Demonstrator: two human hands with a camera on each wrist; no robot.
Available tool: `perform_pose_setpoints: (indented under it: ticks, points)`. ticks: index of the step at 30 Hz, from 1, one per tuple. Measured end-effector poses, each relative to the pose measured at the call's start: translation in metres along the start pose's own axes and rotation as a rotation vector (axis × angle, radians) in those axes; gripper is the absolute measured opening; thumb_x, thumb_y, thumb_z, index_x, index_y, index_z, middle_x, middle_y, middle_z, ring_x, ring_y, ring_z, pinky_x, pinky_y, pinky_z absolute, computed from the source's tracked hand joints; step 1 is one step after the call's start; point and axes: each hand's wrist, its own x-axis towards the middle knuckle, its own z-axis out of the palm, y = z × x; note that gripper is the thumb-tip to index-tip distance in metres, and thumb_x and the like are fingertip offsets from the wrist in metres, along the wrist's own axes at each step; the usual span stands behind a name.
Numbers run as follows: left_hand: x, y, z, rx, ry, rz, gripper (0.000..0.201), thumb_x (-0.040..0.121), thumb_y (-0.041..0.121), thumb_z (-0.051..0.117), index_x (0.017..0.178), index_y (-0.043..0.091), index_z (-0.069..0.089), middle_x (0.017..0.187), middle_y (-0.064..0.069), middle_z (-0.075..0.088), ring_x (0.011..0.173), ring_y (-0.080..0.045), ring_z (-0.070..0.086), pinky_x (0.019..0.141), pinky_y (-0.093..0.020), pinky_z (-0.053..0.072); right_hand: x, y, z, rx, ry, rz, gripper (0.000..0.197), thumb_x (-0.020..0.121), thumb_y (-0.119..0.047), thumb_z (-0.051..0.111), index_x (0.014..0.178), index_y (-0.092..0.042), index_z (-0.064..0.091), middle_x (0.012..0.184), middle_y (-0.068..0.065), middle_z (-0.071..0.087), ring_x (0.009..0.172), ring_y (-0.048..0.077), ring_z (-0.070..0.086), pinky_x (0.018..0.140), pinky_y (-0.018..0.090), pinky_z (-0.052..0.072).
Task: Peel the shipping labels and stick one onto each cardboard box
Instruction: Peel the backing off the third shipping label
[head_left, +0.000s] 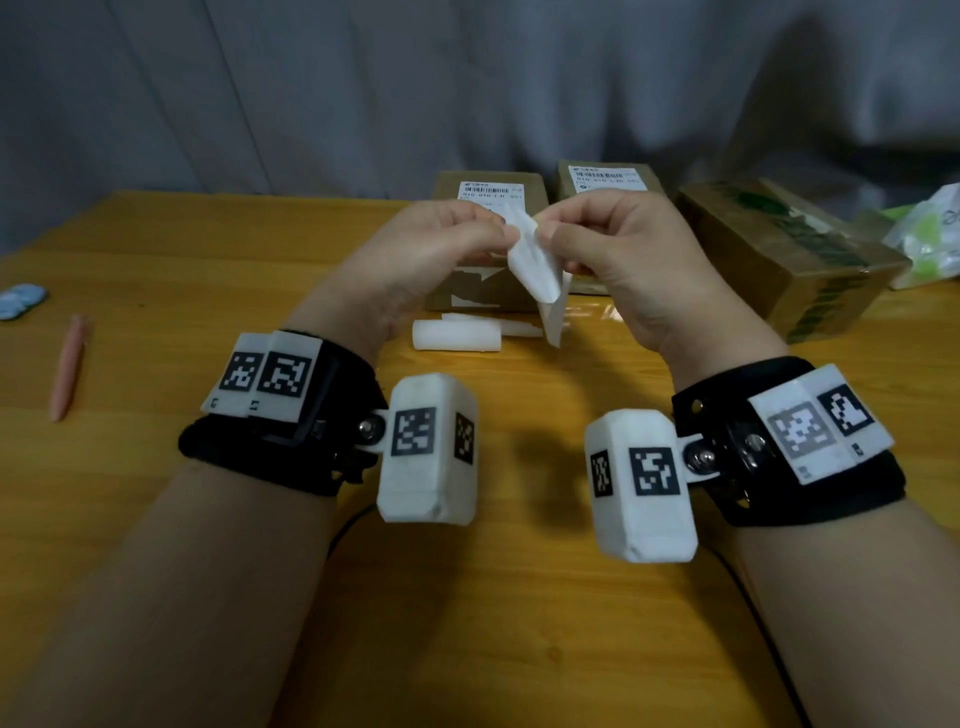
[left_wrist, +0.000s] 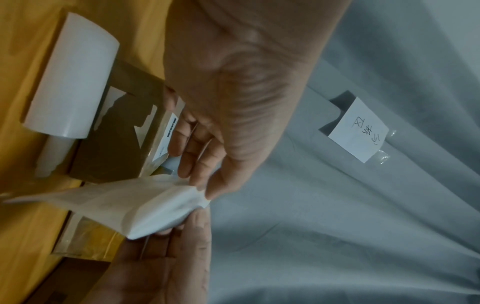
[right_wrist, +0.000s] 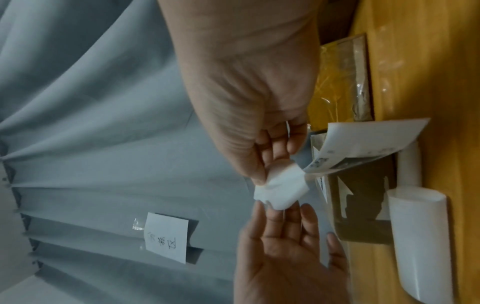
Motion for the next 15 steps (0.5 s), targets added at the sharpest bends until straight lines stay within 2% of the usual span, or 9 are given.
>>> perform_pose_setpoints:
  ticks: [2, 5, 6, 8, 11, 13, 15]
  points:
    - [0.0004, -0.0002, 0.0006, -0.021, 0.023, 0.013, 0.015, 0.088, 0.03, 0.06, 0.079, 0.02, 0.067, 0.069, 0.013, 0.07, 0.065, 0.007, 0.061, 0.058, -0.005, 0.041, 0.0003, 0.0002, 0.0017, -0.027, -0.028, -0.02, 0.012, 0.087, -0.008, 0.062, 0.094, -0.007, 0.071, 0.086, 0.0, 0.07, 0.078, -0.001, 0.062, 0.072, 0.013, 0.048]
    - [0.0006, -0.0028, -0.0003, -0.022, 0.046, 0.033, 0.014, 0.086, 0.031, 0.063, 0.079, 0.02, 0.069, 0.078, 0.007, 0.072, 0.079, -0.004, 0.066, 0.075, -0.017, 0.046, 0.0005, 0.0012, 0.0042, -0.047, -0.042, -0.015, 0.012, 0.087, -0.008, 0.061, 0.089, -0.015, 0.071, 0.086, -0.002, 0.071, 0.083, 0.003, 0.064, 0.078, 0.019, 0.051]
    - [0.0006, -0.0033, -0.0005, -0.028, 0.049, 0.038, 0.013, 0.086, 0.029, 0.064, 0.08, 0.018, 0.069, 0.081, 0.006, 0.072, 0.082, -0.006, 0.066, 0.077, -0.02, 0.046, 0.0008, 0.0017, 0.0042, -0.042, -0.042, -0.002, 0.014, 0.088, -0.008, 0.059, 0.088, -0.016, 0.071, 0.085, -0.003, 0.07, 0.081, 0.002, 0.063, 0.078, 0.02, 0.051]
    - [0.0005, -0.0034, 0.0005, -0.054, 0.048, 0.05, 0.012, 0.086, 0.025, 0.064, 0.083, 0.015, 0.069, 0.083, 0.003, 0.071, 0.083, -0.008, 0.067, 0.077, -0.019, 0.048, 0.0012, 0.0017, 0.004, -0.009, -0.035, 0.038, 0.018, 0.088, -0.008, 0.056, 0.087, -0.017, 0.071, 0.084, -0.001, 0.07, 0.08, 0.005, 0.062, 0.077, 0.025, 0.051]
    - [0.0004, -0.0026, 0.0018, -0.091, 0.068, 0.069, 0.011, 0.086, 0.022, 0.064, 0.084, 0.013, 0.069, 0.081, 0.002, 0.069, 0.078, -0.005, 0.064, 0.073, -0.017, 0.049, 0.0016, 0.0007, 0.0046, 0.109, -0.029, 0.089, 0.021, 0.09, -0.021, 0.056, 0.08, -0.016, 0.074, 0.086, 0.01, 0.07, 0.084, 0.021, 0.062, 0.081, 0.037, 0.049]
    - [0.0, -0.0021, 0.002, -0.07, 0.071, 0.08, 0.011, 0.085, 0.023, 0.065, 0.084, 0.013, 0.068, 0.082, 0.002, 0.069, 0.08, -0.007, 0.064, 0.077, -0.02, 0.051, 0.0006, 0.0001, 0.0038, 0.145, -0.033, 0.092, 0.027, 0.087, -0.037, 0.061, 0.077, -0.016, 0.075, 0.079, 0.008, 0.069, 0.078, 0.021, 0.061, 0.076, 0.034, 0.048]
    - [-0.0011, -0.001, 0.003, -0.039, 0.057, 0.093, 0.011, 0.084, 0.023, 0.066, 0.081, 0.013, 0.066, 0.084, 0.001, 0.068, 0.083, -0.008, 0.064, 0.081, -0.022, 0.052, -0.0015, -0.0003, 0.0035, 0.111, -0.047, 0.053, 0.02, 0.084, -0.034, 0.066, 0.074, -0.019, 0.074, 0.071, -0.001, 0.07, 0.073, 0.015, 0.064, 0.073, 0.029, 0.052]
